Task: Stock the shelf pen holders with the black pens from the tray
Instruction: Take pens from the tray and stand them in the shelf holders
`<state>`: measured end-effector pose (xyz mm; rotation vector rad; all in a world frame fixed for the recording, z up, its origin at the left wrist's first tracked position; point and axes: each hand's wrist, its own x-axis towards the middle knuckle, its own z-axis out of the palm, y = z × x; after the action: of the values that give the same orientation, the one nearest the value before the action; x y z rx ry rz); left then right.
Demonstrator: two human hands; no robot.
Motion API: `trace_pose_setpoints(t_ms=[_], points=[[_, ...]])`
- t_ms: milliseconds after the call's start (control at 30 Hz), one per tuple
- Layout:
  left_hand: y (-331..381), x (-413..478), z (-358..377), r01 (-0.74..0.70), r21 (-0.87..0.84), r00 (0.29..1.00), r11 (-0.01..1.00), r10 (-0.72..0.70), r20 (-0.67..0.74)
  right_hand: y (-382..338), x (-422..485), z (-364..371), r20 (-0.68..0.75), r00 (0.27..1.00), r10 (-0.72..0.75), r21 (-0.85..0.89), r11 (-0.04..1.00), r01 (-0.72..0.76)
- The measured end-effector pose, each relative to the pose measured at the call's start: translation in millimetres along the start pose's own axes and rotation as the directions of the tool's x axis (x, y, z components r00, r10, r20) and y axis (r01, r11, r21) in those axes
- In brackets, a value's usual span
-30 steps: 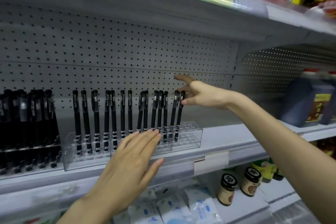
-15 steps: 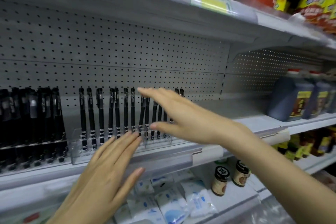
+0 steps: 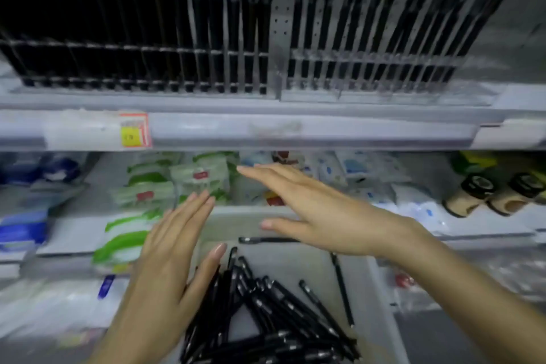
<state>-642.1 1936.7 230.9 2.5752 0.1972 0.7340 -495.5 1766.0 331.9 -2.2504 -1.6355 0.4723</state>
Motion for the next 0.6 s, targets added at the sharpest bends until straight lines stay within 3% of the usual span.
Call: trace_pose_setpoints(t_ms=[133, 267, 467, 600], points=[[-18, -63, 1, 0.247, -0.078, 0.969, 0.966, -0.246, 0.027, 12, 17, 69, 0.159, 0.986, 0.058, 0.145, 0.986, -0.081], [-35, -94, 16, 0.343, -0.043, 0.937, 0.938, -0.339, 0.088, 36, 28, 126, 0.285, 0.953, 0.106, 0.121, 0.982, -0.145], [-39, -110, 36, 0.414, -0.114, 0.904, 0.903, -0.393, 0.169, 46, 24, 170, 0.276, 0.945, 0.175, 0.044, 0.980, -0.195], [-36, -114, 41, 0.417, -0.130, 0.902, 0.900, -0.392, 0.181, 36, 12, 186, 0.191, 0.959, 0.211, 0.020, 0.976, -0.219]])
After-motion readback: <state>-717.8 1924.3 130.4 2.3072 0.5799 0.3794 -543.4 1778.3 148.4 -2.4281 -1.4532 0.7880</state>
